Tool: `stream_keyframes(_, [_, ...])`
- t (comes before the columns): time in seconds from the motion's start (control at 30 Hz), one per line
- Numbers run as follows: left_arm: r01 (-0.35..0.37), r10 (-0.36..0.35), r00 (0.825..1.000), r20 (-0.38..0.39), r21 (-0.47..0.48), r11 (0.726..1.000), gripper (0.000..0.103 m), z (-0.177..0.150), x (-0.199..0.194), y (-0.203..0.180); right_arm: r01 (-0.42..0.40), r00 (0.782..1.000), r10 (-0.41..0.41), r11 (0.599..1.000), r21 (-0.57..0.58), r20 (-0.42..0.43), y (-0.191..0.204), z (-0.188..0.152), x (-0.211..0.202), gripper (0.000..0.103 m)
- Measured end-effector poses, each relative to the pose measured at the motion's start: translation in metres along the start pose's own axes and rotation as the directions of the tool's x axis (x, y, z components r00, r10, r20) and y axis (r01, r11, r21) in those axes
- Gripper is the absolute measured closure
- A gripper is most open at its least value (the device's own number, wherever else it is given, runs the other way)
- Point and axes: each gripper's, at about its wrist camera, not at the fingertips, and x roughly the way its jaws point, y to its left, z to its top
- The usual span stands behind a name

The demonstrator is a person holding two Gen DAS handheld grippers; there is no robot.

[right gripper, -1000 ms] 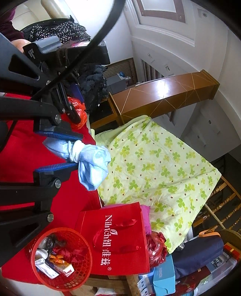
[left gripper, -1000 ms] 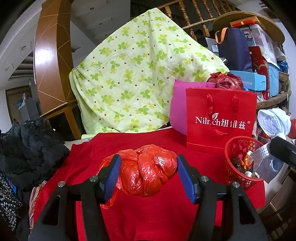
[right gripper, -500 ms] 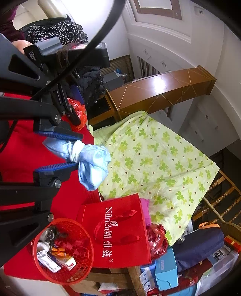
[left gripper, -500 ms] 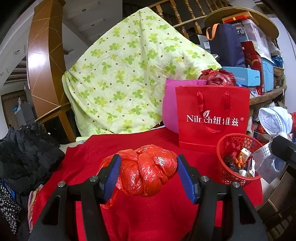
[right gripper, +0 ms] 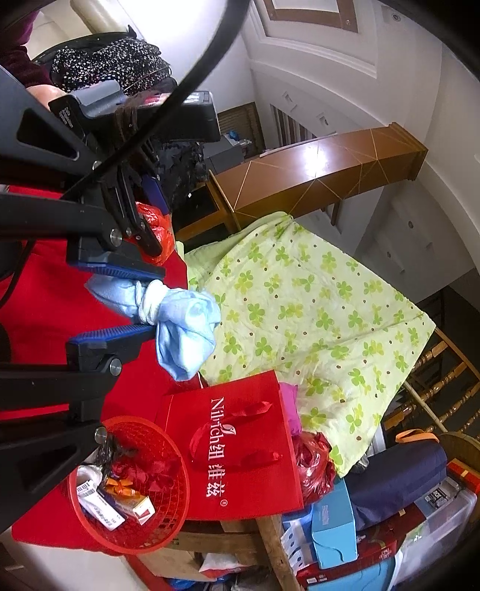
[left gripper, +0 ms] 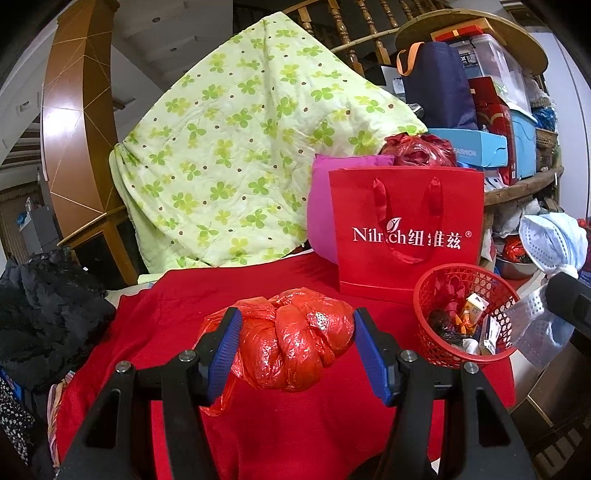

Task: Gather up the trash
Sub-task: 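Hold both wrappers above the blanket beside the red basket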

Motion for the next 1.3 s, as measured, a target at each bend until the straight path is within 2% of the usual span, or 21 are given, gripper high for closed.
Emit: stream_keyframes(1.3, [0.048, -0.046, 0.998, -0.046, 0.045, 0.998, 0.04, -0.006, 0.014, -0.033, 0.04, 0.999, -0.039, 0.998, 0.055, -0.01, -0.022, -0.007, -0.012, 0.078])
